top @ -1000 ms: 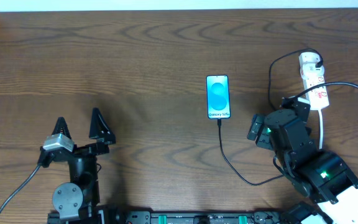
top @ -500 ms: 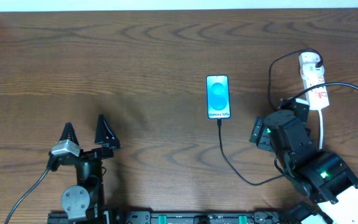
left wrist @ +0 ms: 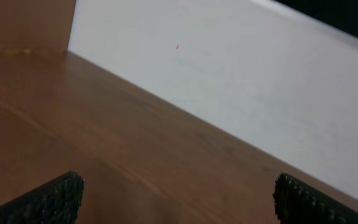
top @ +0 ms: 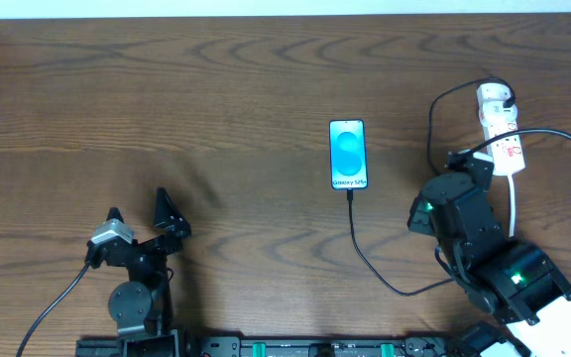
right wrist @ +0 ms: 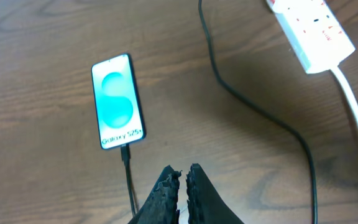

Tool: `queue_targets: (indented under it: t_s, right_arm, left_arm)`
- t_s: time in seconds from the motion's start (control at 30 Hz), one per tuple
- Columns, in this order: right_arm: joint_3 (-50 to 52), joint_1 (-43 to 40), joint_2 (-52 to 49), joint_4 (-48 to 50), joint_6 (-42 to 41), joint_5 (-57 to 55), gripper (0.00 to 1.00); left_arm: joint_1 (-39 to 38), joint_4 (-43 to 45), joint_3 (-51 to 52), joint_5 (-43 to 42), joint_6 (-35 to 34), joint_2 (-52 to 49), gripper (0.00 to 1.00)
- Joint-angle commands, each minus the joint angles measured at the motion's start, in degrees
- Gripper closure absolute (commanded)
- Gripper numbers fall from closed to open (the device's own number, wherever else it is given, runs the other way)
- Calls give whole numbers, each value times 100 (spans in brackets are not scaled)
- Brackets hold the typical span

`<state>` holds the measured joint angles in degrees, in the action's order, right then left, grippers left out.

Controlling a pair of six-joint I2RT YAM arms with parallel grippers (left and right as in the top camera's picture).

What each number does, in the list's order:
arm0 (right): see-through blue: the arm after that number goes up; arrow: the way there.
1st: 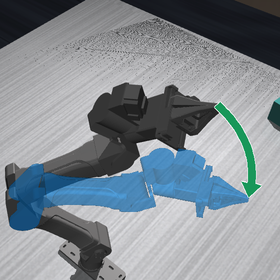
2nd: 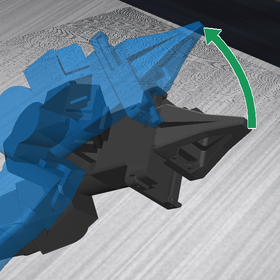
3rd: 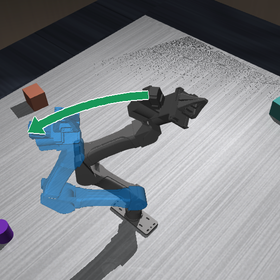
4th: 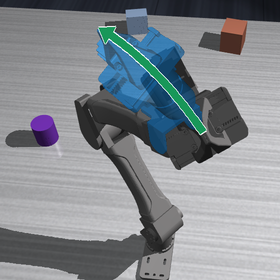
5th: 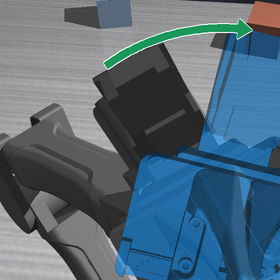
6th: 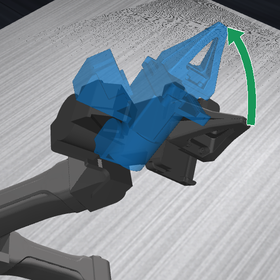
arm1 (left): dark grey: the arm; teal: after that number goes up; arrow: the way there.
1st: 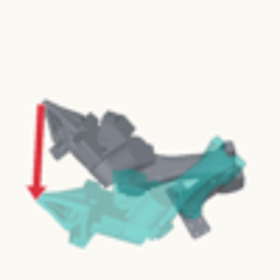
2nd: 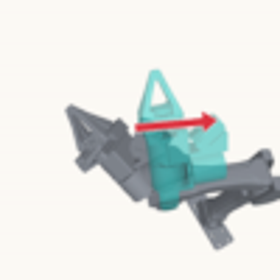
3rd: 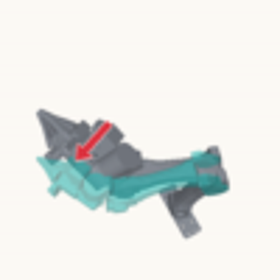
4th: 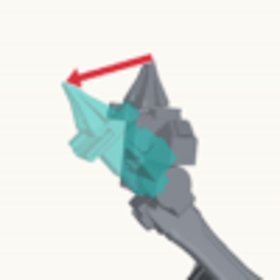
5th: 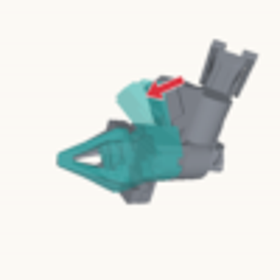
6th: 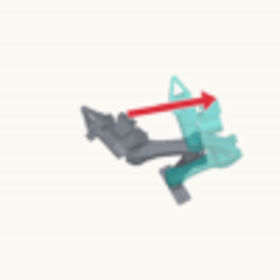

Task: Plug charger to phone and switch on socket

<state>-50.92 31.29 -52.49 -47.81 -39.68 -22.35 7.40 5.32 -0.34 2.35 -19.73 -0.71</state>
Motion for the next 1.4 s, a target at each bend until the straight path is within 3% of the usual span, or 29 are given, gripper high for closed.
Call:
queue_targets:
  t_s: [0.0, 0.13, 0.3, 0.53, 0.87, 1.1, 1.37]
  right_arm:
    - [-72, -28, -2, 92, -20, -455, 94]
    - [-72, -28, -2, 118, -354, -903, 92]
    - [-72, -28, -76, 380, -841, -1355, 92]
    - [-72, -31, -588, 1246, -850, -1373, 97]
    - [-72, -151, -966, 1027, -848, -1344, 99]
    - [-72, -695, -966, 852, -850, -1287, 99]
    - [-72, -1561, -966, 859, -850, -341, 99]
  left_arm:
    - [20, -256, 11, 114, -52, 48, 2]
    - [20, -949, 11, 111, -50, 48, 2]
    - [20, -920, 7, 114, -50, -24, 2]
    - [20, -920, 7, 111, -52, -39, 2]
    - [13, -918, 9, 111, -50, 31, 2]
    - [-55, -914, 11, 111, -50, 63, 2]
    - [-304, -914, 11, 111, -50, 63, 2]
